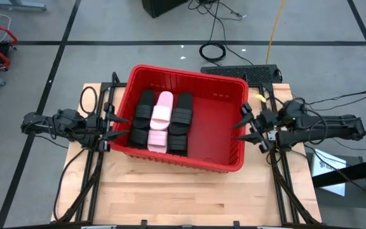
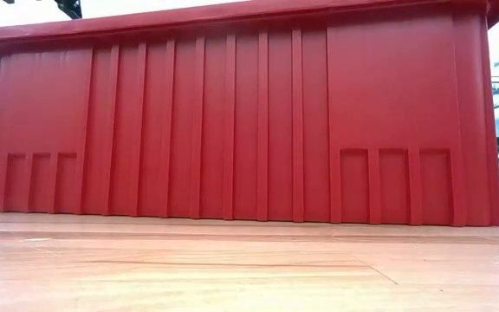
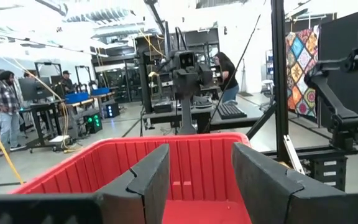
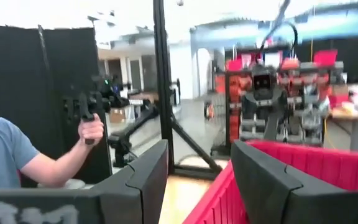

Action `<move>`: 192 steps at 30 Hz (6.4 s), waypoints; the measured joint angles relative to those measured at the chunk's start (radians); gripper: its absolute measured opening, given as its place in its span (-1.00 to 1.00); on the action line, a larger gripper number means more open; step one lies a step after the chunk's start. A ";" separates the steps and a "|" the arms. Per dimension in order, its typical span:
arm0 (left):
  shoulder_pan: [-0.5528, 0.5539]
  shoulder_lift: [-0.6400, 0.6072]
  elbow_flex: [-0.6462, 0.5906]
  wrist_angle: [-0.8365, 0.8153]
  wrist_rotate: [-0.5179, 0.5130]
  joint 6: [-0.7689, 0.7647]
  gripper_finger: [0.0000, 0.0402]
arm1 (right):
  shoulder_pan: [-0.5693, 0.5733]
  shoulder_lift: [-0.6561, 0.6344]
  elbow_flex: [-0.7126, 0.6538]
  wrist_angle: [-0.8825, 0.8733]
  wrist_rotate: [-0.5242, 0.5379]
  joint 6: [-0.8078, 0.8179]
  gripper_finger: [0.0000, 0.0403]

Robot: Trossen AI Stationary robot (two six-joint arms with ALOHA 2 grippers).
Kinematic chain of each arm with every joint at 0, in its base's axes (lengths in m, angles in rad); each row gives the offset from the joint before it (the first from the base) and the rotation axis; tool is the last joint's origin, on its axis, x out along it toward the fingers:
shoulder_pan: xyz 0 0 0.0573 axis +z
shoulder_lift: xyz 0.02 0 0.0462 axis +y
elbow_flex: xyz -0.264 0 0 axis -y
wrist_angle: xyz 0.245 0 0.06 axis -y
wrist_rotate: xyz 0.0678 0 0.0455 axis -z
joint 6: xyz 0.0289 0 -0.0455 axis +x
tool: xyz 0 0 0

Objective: Pick and place slides into bin
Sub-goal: Return to Home Position

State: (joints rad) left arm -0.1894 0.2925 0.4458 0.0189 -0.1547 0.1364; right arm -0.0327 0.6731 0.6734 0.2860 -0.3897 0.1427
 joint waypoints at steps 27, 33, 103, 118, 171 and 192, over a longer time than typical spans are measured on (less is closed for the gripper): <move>0.000 -0.168 -0.137 0.132 -0.083 -0.009 -0.11 | -0.014 -0.512 -0.400 0.376 0.076 -0.027 -0.16; 0.000 -0.258 -0.188 0.171 -0.083 0.011 -0.11 | -0.014 -0.570 -0.530 0.603 0.077 -0.028 -0.16; 0.000 -0.286 -0.435 0.528 -0.196 0.130 -0.11 | -0.013 -0.629 -0.622 0.427 0.126 -0.208 -0.16; 0.000 -0.286 -0.435 0.530 -0.200 0.144 -0.11 | -0.013 -0.629 -0.622 0.427 0.126 -0.208 -0.16; 0.000 -0.286 -0.435 0.531 -0.203 0.144 -0.11 | -0.014 -0.629 -0.622 0.427 0.126 -0.208 -0.16; 0.000 -0.286 -0.435 0.531 -0.204 0.144 -0.11 | -0.013 -0.629 -0.622 0.427 0.126 -0.208 -0.16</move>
State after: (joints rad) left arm -0.1897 0.0064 0.0105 0.5495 -0.3584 0.2806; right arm -0.0462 0.0444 0.0513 0.7132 -0.2638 -0.0650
